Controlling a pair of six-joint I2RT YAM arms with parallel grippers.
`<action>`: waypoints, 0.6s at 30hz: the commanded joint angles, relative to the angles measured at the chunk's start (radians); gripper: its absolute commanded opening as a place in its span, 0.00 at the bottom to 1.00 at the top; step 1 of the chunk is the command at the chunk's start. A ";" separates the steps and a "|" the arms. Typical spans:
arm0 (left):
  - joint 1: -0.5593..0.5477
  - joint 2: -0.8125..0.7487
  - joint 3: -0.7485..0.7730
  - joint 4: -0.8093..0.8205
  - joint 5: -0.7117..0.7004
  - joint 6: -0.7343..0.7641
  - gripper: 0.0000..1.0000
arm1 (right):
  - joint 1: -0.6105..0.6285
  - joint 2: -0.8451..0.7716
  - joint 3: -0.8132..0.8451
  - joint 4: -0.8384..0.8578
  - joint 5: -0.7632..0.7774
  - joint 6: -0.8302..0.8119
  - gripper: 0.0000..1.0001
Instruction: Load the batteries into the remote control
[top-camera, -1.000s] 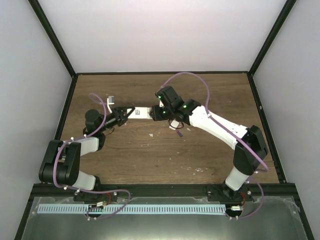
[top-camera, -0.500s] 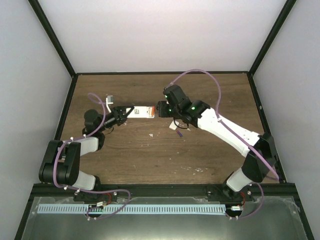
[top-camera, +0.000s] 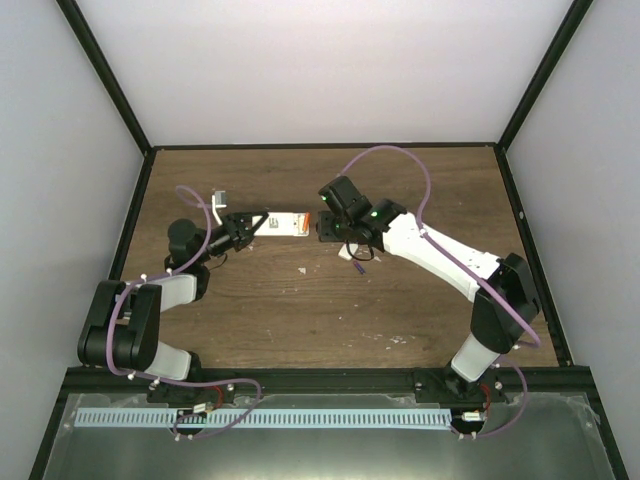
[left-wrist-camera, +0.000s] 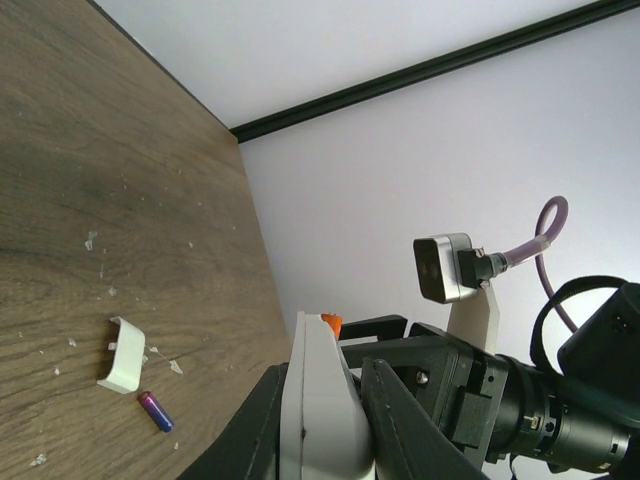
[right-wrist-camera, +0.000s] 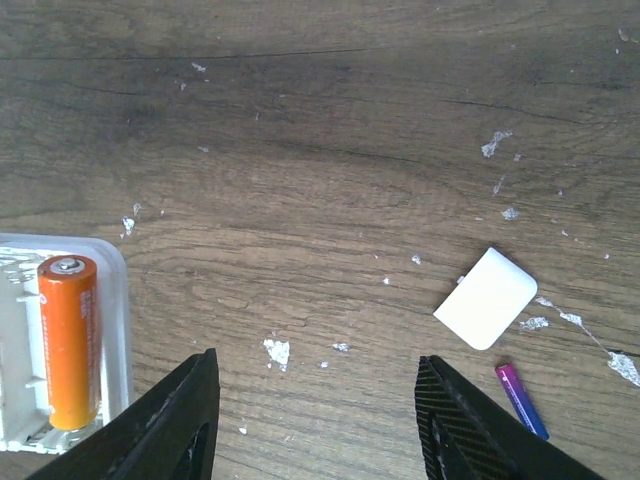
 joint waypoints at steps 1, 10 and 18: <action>0.006 -0.022 0.007 0.053 0.012 -0.002 0.00 | -0.006 -0.006 0.049 0.025 0.031 -0.016 0.51; 0.006 -0.020 0.004 0.058 0.016 -0.003 0.00 | -0.007 -0.010 0.041 0.091 0.035 -0.043 0.52; 0.007 -0.018 0.003 0.057 0.016 -0.002 0.00 | -0.007 -0.021 0.024 0.143 0.021 -0.066 0.53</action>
